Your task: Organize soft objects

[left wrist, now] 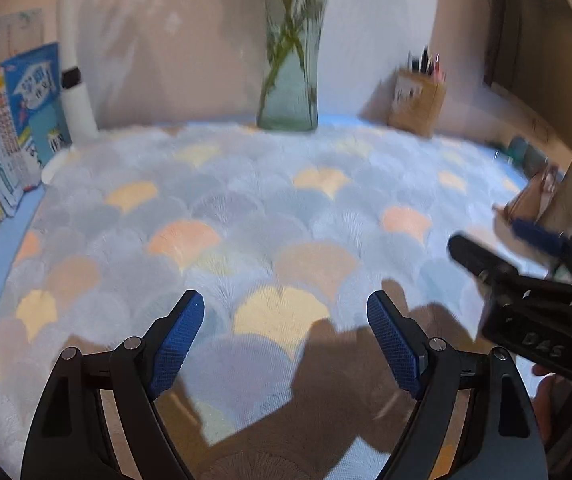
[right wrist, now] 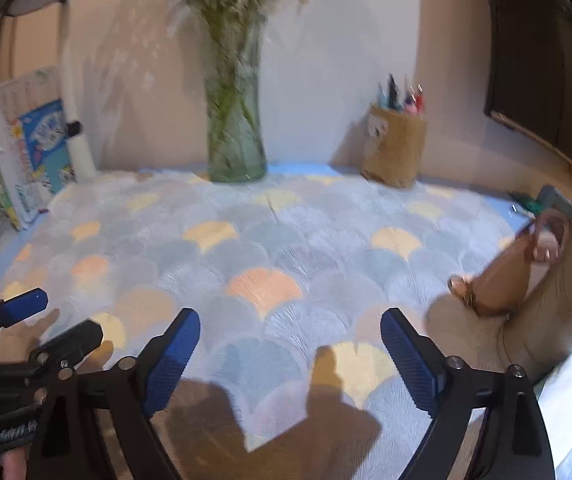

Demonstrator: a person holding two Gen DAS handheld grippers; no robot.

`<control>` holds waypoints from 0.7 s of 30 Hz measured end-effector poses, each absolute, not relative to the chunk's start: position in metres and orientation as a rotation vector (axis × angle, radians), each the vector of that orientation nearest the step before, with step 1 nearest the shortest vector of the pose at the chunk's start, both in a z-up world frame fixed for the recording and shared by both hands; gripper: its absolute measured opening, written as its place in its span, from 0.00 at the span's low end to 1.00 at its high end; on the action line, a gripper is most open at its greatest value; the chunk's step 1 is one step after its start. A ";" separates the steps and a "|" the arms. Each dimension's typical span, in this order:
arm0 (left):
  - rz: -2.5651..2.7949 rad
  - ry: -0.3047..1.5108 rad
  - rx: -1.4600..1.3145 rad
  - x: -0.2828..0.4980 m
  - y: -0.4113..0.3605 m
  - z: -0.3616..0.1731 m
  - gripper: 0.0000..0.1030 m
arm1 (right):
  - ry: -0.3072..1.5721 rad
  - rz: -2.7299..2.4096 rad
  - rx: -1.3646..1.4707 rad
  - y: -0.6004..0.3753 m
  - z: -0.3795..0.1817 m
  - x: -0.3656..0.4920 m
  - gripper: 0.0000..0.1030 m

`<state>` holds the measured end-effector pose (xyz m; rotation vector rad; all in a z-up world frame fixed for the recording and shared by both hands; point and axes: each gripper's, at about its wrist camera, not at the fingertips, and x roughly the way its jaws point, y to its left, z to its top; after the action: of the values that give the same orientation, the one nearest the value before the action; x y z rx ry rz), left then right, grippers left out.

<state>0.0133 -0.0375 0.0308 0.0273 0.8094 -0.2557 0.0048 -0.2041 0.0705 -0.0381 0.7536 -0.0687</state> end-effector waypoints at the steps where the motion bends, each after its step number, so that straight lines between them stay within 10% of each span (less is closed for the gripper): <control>1: -0.242 0.815 0.034 0.013 -0.039 0.030 0.80 | 0.745 -0.067 -0.042 -0.203 0.071 0.004 0.88; 21: -0.219 0.810 -0.012 0.013 -0.030 0.031 0.80 | 0.743 -0.068 -0.033 -0.205 0.071 0.001 0.94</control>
<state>0.0127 -0.0298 0.0314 -0.0122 0.8099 -0.2195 0.0008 -0.2046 0.0709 -0.0331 0.7432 -0.0678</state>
